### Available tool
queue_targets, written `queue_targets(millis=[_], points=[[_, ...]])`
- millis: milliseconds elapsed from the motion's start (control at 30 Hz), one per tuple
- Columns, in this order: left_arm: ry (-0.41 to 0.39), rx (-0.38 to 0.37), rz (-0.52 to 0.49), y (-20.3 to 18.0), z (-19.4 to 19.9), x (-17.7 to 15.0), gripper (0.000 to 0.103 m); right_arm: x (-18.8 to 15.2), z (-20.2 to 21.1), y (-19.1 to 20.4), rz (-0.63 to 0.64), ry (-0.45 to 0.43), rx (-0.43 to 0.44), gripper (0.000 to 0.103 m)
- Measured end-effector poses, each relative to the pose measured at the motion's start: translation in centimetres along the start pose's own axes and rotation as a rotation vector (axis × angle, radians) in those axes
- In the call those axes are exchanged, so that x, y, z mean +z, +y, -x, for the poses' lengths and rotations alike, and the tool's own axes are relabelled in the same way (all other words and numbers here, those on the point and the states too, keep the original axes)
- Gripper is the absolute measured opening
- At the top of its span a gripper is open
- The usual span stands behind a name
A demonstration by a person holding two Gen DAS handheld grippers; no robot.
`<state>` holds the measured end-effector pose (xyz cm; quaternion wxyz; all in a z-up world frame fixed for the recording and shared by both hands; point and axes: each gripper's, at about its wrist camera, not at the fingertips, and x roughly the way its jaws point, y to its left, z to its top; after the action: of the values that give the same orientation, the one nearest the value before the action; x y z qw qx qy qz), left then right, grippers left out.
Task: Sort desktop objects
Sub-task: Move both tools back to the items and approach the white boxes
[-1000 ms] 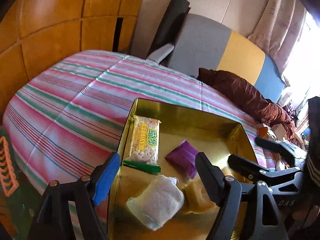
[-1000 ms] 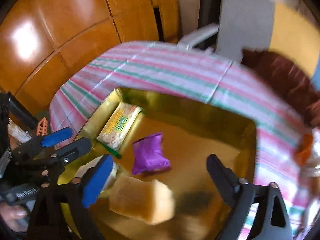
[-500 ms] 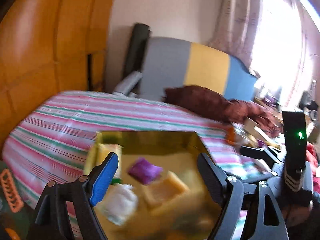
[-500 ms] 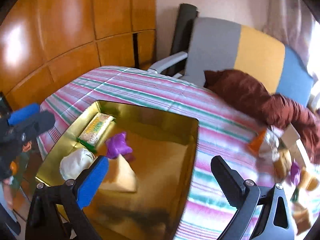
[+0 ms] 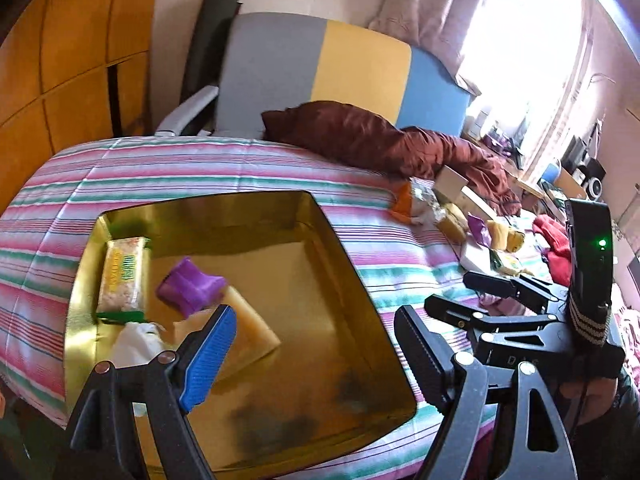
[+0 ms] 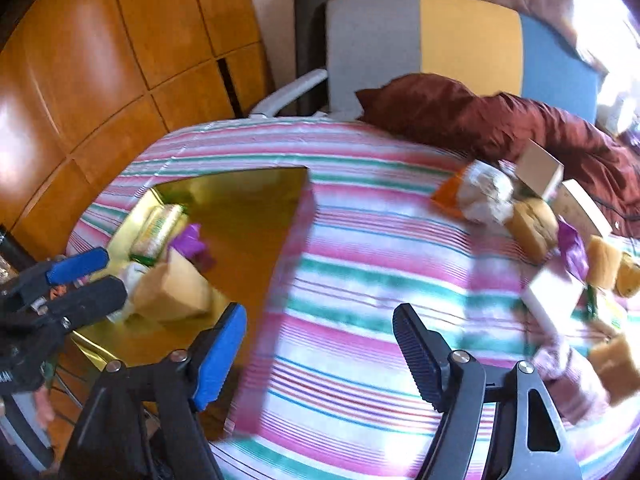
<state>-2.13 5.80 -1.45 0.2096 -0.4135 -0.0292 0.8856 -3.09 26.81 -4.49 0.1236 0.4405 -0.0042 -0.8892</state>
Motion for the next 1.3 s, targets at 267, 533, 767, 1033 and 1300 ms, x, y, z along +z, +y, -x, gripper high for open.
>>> queue_targets(millis=[267,533,767,1033,1300], points=[[0.013,-0.048,-0.085,-3.2,-0.5,2.0,0.082,1.5,2.3,-6.7,-0.044,0.002,-0.103,0.083],[0.027,-0.1,-0.18,-8.4,-2.1,5.8,0.082,4.4,4.5,-16.6,-0.107,-0.002,-0.226,0.086],[0.072,-0.103,-0.299,-13.8,-5.2,8.5,0.083,5.8,2.6,-25.9,-0.202,0.025,-0.26,0.086],[0.13,-0.131,-0.369,-18.5,-10.9,12.4,0.083,8.1,-1.1,-30.6,-0.158,0.054,-0.261,0.092],[0.14,-0.116,-0.477,-22.6,-16.7,16.1,0.089,9.4,-5.2,-31.9,-0.013,0.127,-0.294,0.097]])
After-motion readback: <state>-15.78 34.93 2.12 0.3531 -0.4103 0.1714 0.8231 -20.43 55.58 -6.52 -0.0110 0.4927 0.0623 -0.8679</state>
